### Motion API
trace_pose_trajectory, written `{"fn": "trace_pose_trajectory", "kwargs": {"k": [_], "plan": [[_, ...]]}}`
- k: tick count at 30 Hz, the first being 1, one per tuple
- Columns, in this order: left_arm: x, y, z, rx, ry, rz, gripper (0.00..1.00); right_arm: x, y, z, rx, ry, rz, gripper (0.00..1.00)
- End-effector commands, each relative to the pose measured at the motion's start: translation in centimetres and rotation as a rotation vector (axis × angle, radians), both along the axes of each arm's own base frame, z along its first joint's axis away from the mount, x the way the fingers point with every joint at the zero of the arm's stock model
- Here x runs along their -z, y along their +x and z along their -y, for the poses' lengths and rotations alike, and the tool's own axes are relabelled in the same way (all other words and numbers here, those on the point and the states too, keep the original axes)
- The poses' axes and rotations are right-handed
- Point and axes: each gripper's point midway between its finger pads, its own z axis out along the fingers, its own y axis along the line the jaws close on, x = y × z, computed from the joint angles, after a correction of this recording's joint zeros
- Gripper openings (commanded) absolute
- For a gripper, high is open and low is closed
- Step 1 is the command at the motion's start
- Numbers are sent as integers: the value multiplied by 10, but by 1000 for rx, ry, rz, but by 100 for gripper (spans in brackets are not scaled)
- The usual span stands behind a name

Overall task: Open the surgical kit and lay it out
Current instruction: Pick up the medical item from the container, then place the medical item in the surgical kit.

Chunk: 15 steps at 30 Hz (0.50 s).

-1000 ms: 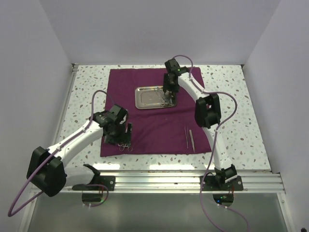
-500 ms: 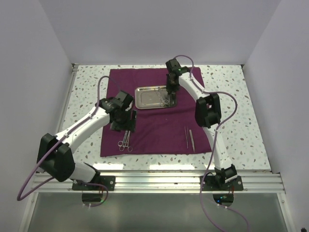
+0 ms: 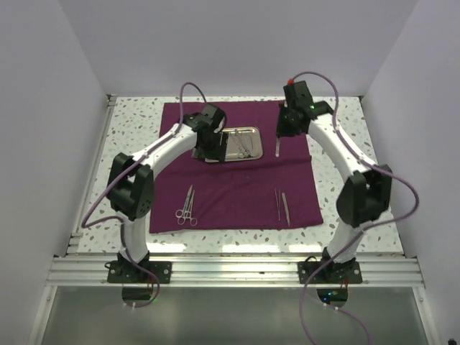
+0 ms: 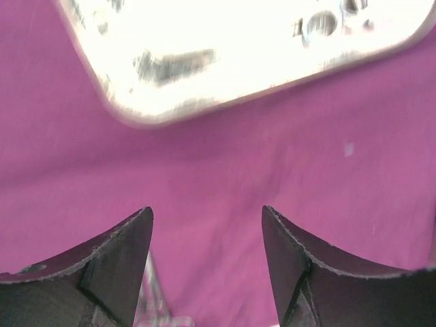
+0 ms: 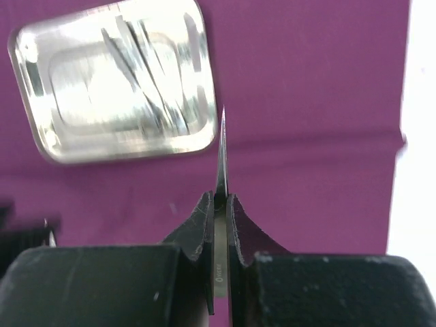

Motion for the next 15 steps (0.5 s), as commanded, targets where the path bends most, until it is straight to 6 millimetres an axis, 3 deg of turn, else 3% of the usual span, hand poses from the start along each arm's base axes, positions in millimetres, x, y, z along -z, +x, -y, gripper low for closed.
{"fn": "trace_pose_trajectory", "kwargs": {"k": [1,2,3,4,6,7,8,9,11,13,14,15], "plan": [[8,43,20,2,-20,60,68,28,-63,14,-27,-16,-84,0],[-1,57,29,0,-39,91,68,37,-77,17,-16,-11,-108,0],[2,63,35,2,-46,89,67,42,-91,16,-26,5,-127,0],[21,68,39,4,-36,58,67,65,-116,23,-28,-12,-190,0],[17,84,55,10,-67,79,66,65,-139,27,-14,13,-188,0],[24,92,61,8,-72,75,66,84,-160,29,-18,19,-239,0],[27,95,67,5,-85,69,65,83,-168,30,-5,34,-228,0],[39,97,70,1,-81,54,65,99,-185,32,-5,41,-276,0],[38,104,77,-8,-100,66,64,102,-190,29,-14,71,-266,0],[43,108,80,-19,-97,74,64,107,-194,34,-10,50,-286,15],[43,109,82,-28,-98,85,63,106,-195,34,-12,43,-295,40],[43,110,83,-37,-99,90,63,104,-193,34,-13,43,-289,48]]}}
